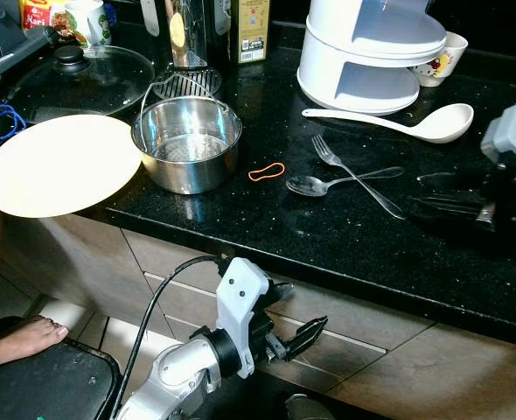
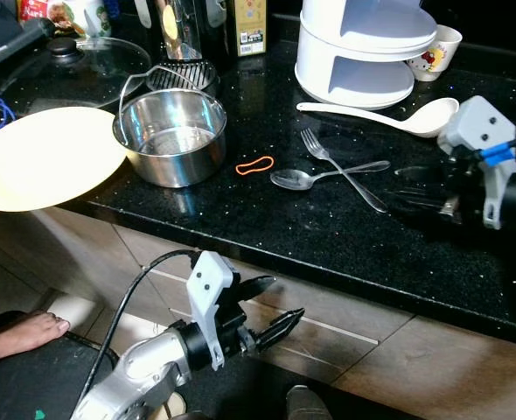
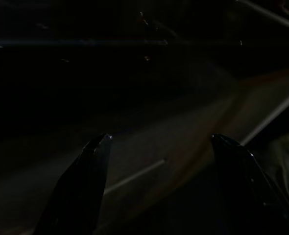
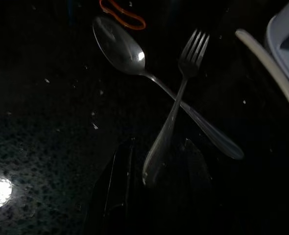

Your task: Kitchen organization

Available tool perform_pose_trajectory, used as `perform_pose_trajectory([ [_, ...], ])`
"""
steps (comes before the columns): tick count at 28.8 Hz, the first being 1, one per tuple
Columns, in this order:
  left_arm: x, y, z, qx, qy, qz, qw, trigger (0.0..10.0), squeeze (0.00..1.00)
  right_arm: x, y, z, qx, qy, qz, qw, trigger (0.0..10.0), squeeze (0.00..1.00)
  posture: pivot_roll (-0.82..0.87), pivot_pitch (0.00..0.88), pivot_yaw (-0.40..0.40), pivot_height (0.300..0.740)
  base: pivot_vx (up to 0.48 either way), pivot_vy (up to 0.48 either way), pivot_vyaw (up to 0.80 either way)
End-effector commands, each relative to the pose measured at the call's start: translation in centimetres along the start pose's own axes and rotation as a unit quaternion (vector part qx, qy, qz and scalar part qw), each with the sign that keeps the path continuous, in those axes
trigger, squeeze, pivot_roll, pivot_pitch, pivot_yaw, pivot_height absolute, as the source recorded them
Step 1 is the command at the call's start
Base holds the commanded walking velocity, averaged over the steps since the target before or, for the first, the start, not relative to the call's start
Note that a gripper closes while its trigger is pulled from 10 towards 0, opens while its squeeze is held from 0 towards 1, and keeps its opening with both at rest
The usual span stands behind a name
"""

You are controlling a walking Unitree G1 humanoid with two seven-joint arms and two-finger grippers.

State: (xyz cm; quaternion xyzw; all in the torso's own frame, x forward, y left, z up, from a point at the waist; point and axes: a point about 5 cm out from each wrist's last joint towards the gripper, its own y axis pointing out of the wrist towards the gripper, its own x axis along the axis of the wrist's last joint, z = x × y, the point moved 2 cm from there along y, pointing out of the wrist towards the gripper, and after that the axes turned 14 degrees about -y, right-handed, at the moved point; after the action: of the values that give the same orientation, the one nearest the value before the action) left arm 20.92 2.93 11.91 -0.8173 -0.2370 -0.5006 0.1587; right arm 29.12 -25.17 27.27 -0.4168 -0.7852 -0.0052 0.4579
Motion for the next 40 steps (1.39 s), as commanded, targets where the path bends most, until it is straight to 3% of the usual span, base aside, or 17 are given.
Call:
perform_pose_trajectory([
  [1, -0.3, 0.0, -0.4, -0.015, -0.010, 0.010, 1.000, 10.0, 0.00, -0.2, 0.3, 0.5, 0.009, 0.005, 0.009, 1.000, 10.0, 0.00, -0.03, 0.125, -0.029, 0.740, 0.000, 0.000, -0.72],
  [18, 0.1, -0.2, -0.5, -0.016, -0.010, 0.013, 1.000, 10.0, 0.00, 0.6, 0.7, 0.4, 0.006, 0.002, 0.010, 1.000, 10.0, 0.00, -0.03, 0.125, -0.029, 0.740, 0.000, 0.000, -0.72],
  [20, 0.3, -0.3, -0.6, -0.004, -0.005, 0.012, 1.000, 10.0, 0.00, 2.2, 2.3, 1.0, 0.011, 0.000, -0.028, 1.000, 10.0, 0.00, -0.04, 0.128, -0.031, 0.740, 0.000, 0.000, 0.00],
  [23, 0.3, -0.5, -0.4, 0.013, -0.005, 0.013, 1.000, 10.0, 0.00, 3.2, 3.4, 1.5, 0.017, 0.002, -0.050, 0.999, 10.0, 0.00, -0.04, 0.129, -0.031, 0.740, 0.000, 0.000, 0.00],
  [26, 0.4, -1.0, 0.3, 0.069, -0.003, 0.009, 0.998, 10.0, 0.00, 5.4, 6.5, 2.5, 0.010, 0.006, -0.083, 0.996, 10.0, 0.00, -0.03, 0.131, -0.037, 0.740, 0.000, 0.000, 0.00],
  [27, 0.4, -1.0, 0.3, 0.069, -0.003, 0.009, 0.998, 10.0, 0.00, 5.4, 6.5, 2.5, 0.010, 0.006, -0.083, 0.996, 10.0, 0.00, -0.03, 0.131, -0.037, 0.740, 0.000, 0.000, 0.00],
  [29, 0.6, -1.6, 0.9, 0.112, -0.005, 0.000, 0.994, 10.0, 0.00, 6.6, 8.0, 2.7, -0.005, 0.015, -0.101, 0.995, 10.0, 0.00, -0.03, 0.133, -0.041, 0.740, 0.000, 0.000, 0.00],
  [35, 0.8, -2.9, 2.0, 0.188, -0.001, -0.014, 0.982, 10.0, 0.00, 8.2, 11.6, 3.3, -0.054, 0.034, -0.113, 0.992, 10.0, 0.00, -0.02, 0.135, -0.051, 0.740, 0.000, 0.000, 0.00],
  [40, 0.9, -3.4, 2.8, 0.233, -0.004, -0.024, 0.972, 10.0, 0.00, 8.9, 13.0, 4.0, -0.060, 0.043, -0.120, 0.990, 10.0, 0.00, -0.02, 0.137, -0.054, 0.740, 0.000, 0.000, 0.00],
])
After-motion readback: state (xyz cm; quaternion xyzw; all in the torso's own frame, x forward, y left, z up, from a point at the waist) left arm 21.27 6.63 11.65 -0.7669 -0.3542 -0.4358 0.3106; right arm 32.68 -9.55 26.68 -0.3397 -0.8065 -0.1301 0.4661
